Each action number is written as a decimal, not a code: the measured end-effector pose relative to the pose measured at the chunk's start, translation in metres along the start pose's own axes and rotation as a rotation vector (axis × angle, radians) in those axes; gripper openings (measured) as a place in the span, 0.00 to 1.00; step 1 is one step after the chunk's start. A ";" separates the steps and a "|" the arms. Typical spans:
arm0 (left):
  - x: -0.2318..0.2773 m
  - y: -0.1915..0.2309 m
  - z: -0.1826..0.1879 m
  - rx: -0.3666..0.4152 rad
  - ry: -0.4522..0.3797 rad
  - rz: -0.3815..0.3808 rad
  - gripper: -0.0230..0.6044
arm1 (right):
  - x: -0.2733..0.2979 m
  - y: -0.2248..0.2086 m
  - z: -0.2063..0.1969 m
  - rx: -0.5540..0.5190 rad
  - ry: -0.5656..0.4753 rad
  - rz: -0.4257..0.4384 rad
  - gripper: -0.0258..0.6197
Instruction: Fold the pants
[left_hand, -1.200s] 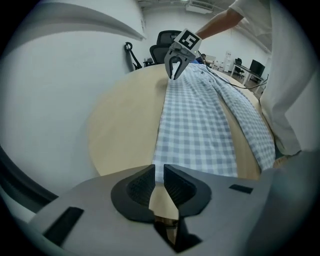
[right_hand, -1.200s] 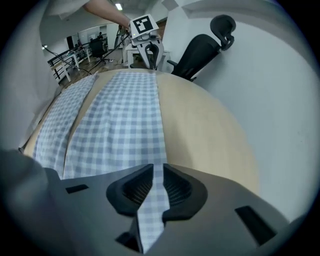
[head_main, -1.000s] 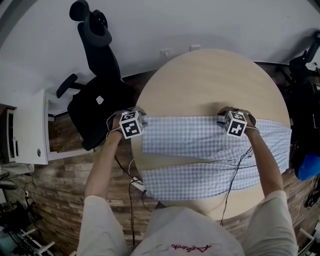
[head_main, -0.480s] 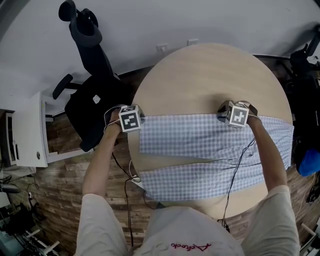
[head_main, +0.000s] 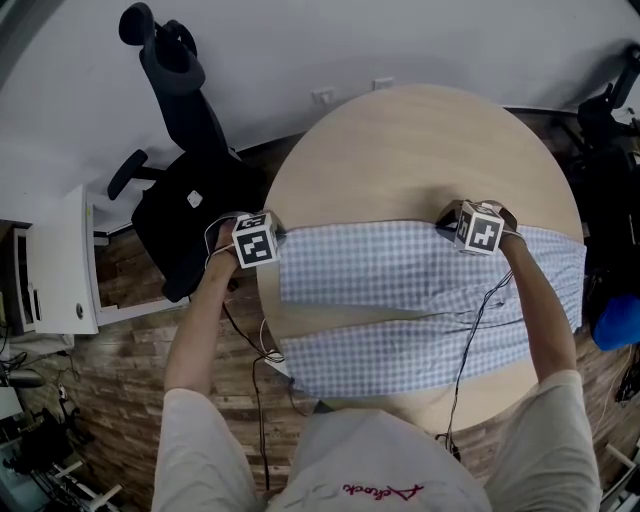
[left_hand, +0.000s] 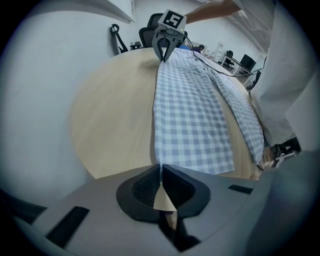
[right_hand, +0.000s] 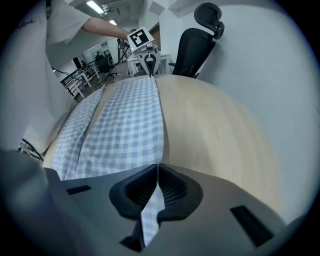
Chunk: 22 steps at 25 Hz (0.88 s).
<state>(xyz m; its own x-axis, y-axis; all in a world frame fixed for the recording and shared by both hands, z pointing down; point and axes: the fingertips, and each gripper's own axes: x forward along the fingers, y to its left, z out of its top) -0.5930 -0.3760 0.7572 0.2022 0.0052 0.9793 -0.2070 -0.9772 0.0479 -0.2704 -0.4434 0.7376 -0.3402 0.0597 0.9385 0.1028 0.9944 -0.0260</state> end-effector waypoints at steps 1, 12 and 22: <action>-0.004 -0.001 0.001 -0.011 -0.010 0.012 0.11 | -0.006 0.001 0.002 0.000 -0.009 -0.013 0.10; -0.073 -0.045 0.011 -0.050 -0.085 0.218 0.11 | -0.075 0.056 0.024 -0.070 -0.088 -0.200 0.10; -0.110 -0.134 0.013 -0.096 -0.074 0.380 0.11 | -0.111 0.146 0.026 -0.175 -0.110 -0.332 0.10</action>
<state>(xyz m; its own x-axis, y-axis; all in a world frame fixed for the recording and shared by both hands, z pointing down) -0.5751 -0.2485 0.6404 0.1613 -0.3713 0.9144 -0.3683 -0.8822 -0.2933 -0.2417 -0.3024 0.6209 -0.4790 -0.2446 0.8431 0.1249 0.9317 0.3412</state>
